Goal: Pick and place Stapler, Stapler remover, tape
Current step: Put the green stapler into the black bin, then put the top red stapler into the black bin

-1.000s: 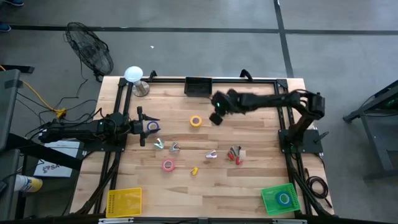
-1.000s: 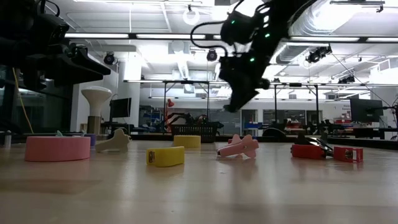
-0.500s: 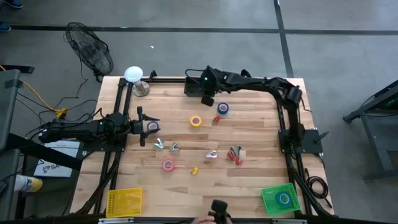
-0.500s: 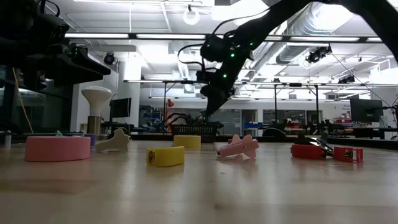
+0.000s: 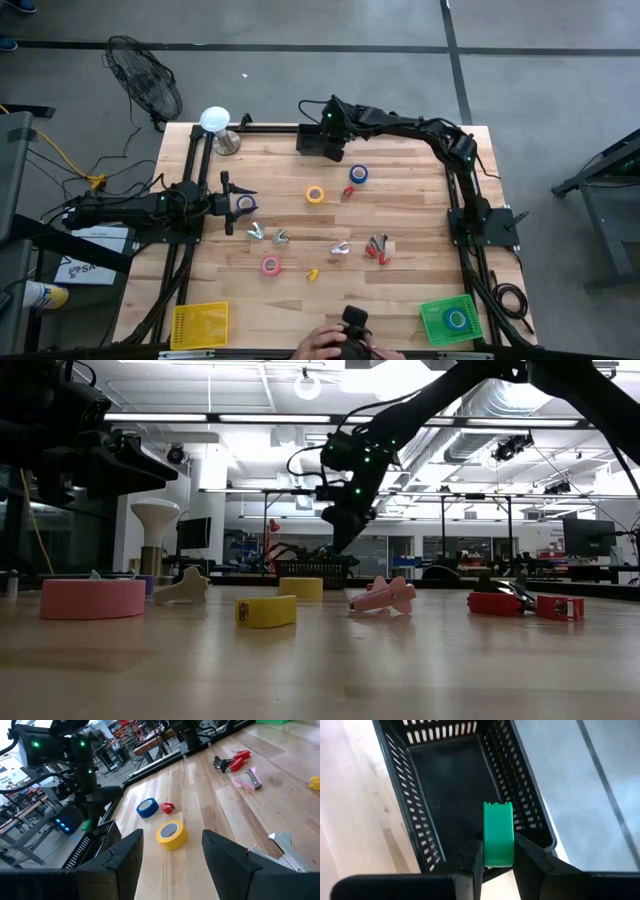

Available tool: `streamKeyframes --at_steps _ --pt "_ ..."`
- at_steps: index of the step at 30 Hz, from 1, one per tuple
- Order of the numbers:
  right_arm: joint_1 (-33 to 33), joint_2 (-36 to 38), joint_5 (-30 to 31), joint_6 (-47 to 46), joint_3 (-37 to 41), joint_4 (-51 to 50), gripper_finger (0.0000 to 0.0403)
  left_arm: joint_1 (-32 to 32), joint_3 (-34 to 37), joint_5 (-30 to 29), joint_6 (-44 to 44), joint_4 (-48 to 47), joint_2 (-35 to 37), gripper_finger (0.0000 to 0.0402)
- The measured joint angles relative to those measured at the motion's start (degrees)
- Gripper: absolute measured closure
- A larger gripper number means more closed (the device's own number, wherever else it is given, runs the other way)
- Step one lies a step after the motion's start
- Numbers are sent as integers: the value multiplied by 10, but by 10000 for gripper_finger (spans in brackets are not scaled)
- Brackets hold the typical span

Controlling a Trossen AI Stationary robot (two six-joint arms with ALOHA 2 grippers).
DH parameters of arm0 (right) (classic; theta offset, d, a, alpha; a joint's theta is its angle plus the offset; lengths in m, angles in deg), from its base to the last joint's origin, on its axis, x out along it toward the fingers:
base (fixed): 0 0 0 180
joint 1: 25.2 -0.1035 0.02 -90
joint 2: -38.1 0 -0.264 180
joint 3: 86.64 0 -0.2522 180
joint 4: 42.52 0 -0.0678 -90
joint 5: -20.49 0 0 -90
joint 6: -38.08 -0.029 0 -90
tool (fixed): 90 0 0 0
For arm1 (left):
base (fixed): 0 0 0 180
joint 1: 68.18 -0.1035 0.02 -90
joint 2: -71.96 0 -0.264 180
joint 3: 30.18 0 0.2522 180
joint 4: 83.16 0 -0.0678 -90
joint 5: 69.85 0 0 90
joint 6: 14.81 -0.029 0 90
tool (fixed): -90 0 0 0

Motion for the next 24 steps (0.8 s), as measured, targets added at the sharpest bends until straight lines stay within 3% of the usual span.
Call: streamKeyframes --at_steps 9,18,24 --pt "5 0 -20 -14 0 -6 325 0 0 0 0 0 0 204" --pt "7 0 -44 -12 0 -6 278 0 0 0 0 0 0 204" --pt "-1 6 -8 -26 0 -39 257 0 0 0 0 0 0 204"
